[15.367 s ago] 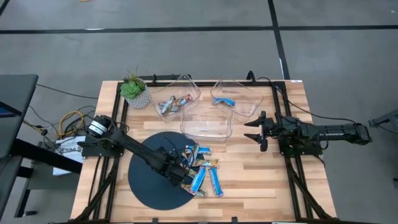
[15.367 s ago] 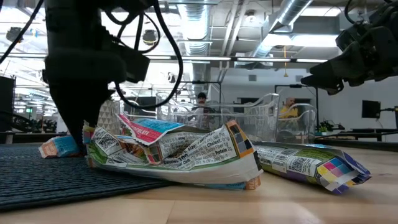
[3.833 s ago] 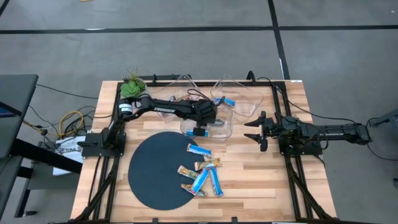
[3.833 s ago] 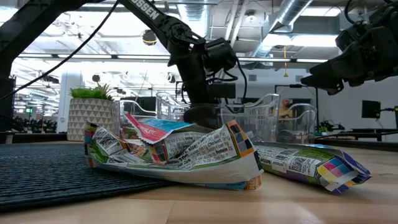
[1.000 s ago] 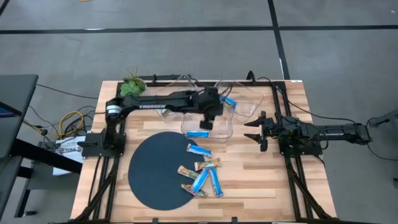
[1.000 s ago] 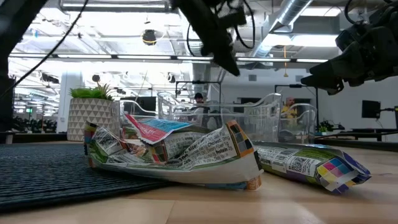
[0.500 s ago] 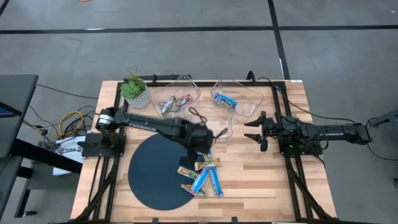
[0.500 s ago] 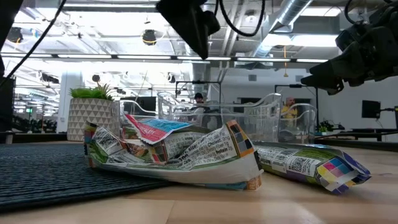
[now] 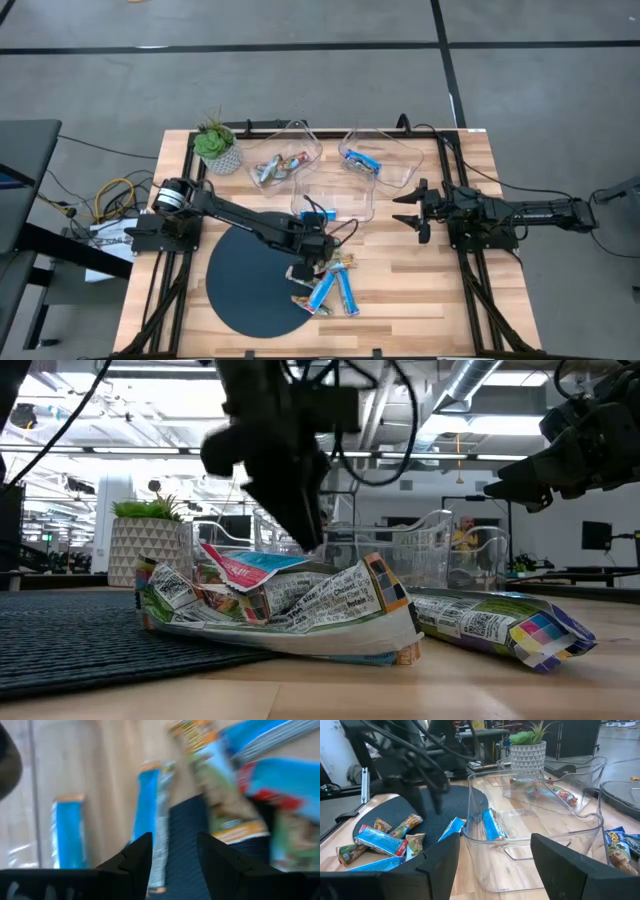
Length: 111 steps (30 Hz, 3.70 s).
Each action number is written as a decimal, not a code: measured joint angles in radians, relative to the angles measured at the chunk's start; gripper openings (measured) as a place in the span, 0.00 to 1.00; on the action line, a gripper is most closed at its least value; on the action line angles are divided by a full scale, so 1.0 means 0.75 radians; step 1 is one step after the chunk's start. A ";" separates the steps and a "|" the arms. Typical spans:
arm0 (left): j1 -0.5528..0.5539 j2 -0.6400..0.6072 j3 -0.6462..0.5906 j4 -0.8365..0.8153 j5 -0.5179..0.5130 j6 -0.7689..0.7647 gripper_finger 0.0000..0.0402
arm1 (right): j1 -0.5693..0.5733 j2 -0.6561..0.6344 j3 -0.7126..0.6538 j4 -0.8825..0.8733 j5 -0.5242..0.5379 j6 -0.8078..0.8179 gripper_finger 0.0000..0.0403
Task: Pick and place Granola Bars by type
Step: Put the yellow granola bar into the middle transparent bin, then put the red granola bar into the left transparent bin
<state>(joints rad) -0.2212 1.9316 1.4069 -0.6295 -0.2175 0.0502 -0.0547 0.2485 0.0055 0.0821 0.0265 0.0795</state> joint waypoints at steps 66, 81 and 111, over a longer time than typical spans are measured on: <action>0.103 -0.148 0.024 0.088 -0.251 0.136 0.10 | 0.001 0.000 0.000 -0.023 0.000 0.000 0.59; 0.421 -0.239 0.016 0.140 -0.196 0.137 0.10 | 0.001 -0.001 0.000 -0.024 0.000 -0.001 0.59; 0.351 -0.237 -0.053 0.200 -0.005 0.181 0.40 | 0.001 0.000 0.000 -0.023 0.000 0.000 0.59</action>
<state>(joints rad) 0.0421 1.7538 1.3674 -0.4795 -0.2211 0.1856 -0.0544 0.2483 0.0055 0.0645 0.0265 0.0793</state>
